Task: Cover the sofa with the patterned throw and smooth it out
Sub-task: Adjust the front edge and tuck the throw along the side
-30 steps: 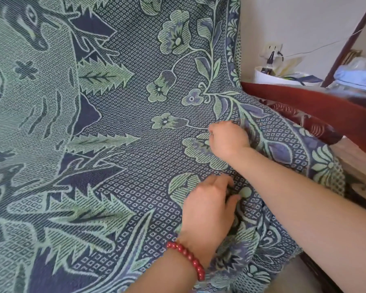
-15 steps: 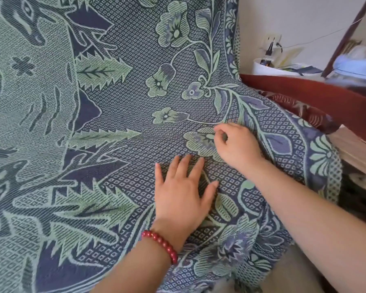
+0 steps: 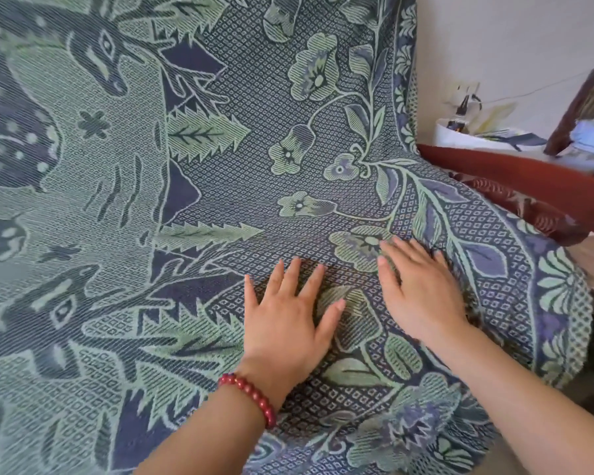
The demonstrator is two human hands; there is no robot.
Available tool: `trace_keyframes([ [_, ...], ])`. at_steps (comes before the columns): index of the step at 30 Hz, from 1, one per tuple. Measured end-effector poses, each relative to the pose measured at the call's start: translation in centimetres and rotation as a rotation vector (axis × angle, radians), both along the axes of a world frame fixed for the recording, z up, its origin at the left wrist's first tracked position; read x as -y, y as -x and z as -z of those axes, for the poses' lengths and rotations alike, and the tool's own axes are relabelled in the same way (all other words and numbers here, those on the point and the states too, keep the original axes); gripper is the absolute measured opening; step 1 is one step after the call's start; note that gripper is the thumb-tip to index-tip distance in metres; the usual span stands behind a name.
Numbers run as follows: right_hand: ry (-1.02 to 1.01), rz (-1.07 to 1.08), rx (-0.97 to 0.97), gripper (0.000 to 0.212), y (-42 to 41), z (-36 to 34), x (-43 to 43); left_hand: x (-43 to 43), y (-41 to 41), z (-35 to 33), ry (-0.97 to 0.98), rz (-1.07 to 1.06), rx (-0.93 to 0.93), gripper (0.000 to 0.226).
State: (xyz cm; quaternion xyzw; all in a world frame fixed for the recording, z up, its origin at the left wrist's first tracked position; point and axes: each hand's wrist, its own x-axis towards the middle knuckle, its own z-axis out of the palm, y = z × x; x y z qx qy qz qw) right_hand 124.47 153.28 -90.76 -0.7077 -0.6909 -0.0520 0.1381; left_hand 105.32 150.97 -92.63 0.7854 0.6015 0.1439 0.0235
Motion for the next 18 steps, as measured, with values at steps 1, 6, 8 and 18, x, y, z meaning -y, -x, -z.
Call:
trace_keyframes([
  [1, -0.004, -0.043, -0.021, 0.059, 1.8, -0.5, -1.3, -0.5, 1.4, -0.2, 0.002, -0.041, -0.001, 0.068],
  [6, 0.163, -0.299, -0.021, 0.053, 10.5, -0.5, -7.3, -3.2, 7.1, -0.6, 0.038, -0.185, -0.010, 0.069],
  [8, 0.248, -0.315, 0.014, 0.054, 11.8, 0.3, -8.9, -3.9, 8.4, -0.2, 0.063, -0.209, -0.019, 0.070],
  [18, 0.210, -0.353, -0.014, 0.058, 14.2, 0.9, -6.8, -3.3, 10.6, 0.4, 0.136, -0.134, -0.035, 0.075],
])
